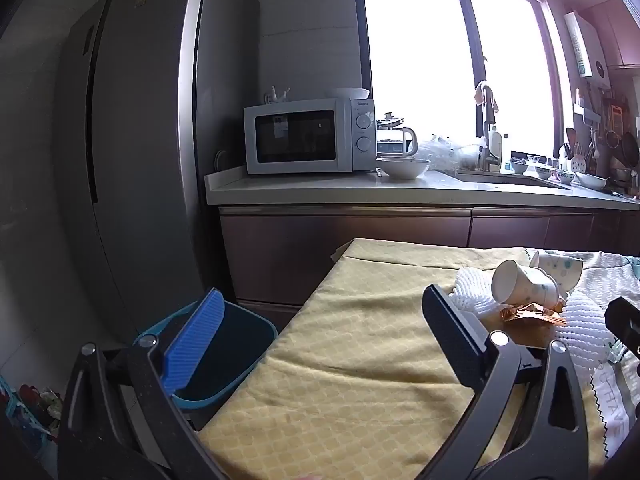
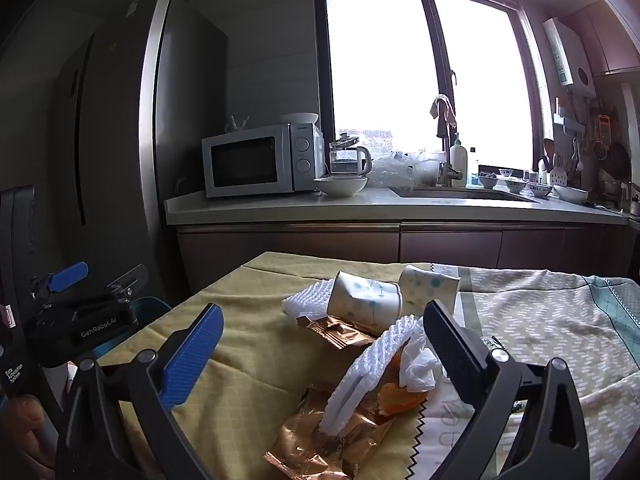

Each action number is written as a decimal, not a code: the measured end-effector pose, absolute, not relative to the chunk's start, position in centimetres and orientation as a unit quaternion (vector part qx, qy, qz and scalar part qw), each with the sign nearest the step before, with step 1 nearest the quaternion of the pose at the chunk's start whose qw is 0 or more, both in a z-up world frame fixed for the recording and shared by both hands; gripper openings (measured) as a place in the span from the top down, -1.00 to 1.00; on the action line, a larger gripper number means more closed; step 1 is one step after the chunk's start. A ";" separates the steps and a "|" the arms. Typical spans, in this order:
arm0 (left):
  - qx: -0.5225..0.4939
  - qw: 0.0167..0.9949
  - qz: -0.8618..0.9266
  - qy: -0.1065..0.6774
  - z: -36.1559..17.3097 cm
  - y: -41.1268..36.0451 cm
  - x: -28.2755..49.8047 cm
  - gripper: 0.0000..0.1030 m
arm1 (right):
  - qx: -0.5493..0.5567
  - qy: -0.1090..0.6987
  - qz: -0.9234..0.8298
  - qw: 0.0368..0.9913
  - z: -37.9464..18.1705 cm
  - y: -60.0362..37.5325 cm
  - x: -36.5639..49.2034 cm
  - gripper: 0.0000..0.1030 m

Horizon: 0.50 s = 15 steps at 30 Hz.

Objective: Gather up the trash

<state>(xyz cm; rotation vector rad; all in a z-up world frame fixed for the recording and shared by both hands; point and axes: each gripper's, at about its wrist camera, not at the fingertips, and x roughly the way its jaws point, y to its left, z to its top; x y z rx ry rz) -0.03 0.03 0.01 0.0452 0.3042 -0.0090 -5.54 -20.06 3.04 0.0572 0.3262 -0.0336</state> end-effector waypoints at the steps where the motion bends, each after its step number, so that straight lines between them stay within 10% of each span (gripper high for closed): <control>1: 0.021 0.988 -0.005 0.154 0.0 0.1 0.1 -0.90 | 0.029 0.164 -0.016 0.986 3.0 -20.1 -5.4 -0.88; 15: 0.016 0.990 -0.006 0.140 0.0 0.7 -0.9 -0.90 | 0.031 0.159 -0.014 0.987 2.4 -19.9 -5.7 -0.88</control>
